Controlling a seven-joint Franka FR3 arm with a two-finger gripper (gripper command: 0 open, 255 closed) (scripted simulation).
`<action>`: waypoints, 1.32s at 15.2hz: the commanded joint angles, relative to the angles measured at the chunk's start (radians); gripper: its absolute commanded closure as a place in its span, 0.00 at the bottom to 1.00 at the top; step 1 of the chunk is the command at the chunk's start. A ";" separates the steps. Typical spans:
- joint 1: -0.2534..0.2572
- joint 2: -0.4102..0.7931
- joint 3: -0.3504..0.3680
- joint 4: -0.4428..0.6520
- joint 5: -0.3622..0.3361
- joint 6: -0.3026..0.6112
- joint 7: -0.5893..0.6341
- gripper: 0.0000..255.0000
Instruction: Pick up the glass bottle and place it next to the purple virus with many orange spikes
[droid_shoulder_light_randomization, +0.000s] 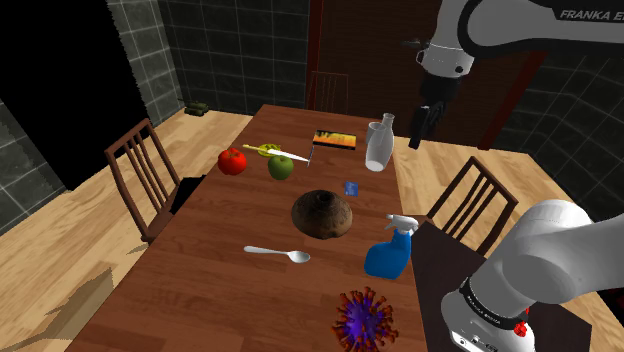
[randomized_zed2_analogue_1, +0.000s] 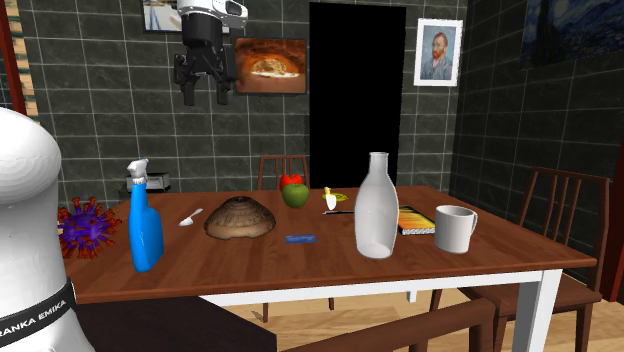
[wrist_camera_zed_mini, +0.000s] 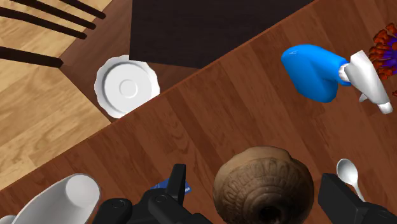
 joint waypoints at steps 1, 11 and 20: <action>0.000 0.000 0.000 0.000 0.000 0.000 0.000 0.00; -0.036 0.309 -0.158 0.153 -0.065 0.164 -0.185 0.00; -0.060 0.635 -0.272 0.396 -0.020 0.247 -0.364 0.00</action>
